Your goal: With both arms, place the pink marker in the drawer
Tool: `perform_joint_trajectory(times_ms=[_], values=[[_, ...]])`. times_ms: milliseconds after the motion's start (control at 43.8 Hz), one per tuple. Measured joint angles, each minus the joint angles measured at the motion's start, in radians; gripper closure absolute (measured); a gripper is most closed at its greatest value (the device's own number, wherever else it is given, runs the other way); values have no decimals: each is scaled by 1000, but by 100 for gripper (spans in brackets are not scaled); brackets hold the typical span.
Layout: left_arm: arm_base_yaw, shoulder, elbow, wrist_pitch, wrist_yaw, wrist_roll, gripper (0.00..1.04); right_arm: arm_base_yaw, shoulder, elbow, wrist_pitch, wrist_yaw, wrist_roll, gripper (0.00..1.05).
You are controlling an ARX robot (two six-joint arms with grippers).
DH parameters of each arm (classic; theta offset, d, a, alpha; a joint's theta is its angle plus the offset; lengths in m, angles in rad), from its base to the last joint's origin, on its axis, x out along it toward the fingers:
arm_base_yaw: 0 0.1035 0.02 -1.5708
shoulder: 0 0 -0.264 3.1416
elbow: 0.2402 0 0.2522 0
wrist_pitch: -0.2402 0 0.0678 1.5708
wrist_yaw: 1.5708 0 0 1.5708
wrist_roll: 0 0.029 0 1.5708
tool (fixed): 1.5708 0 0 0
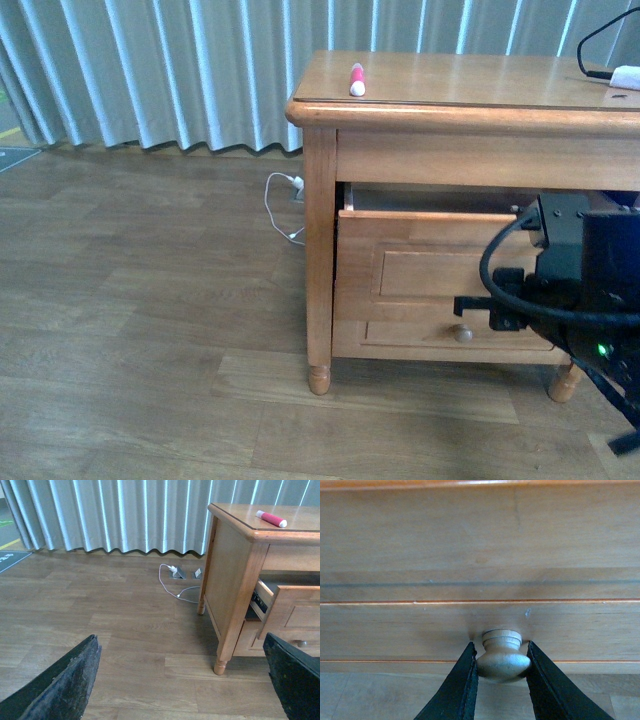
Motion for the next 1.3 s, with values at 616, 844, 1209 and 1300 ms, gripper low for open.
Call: perform_joint_trajectory(times_ms=[616,844,1209,1300], values=[[0,0,0,0,0,0,6,-58,-348,-528,215,-99,77,21],[0,0,0,0,0,0,6,-129,-824,-649,-161,-214,78,9],[0,0,0,0,0,0,6,-247,-1437,-581,-808,-367,56,9],[0,0,0,0,0,0,6,-240,-1448,-579,-826,-350,59,9]])
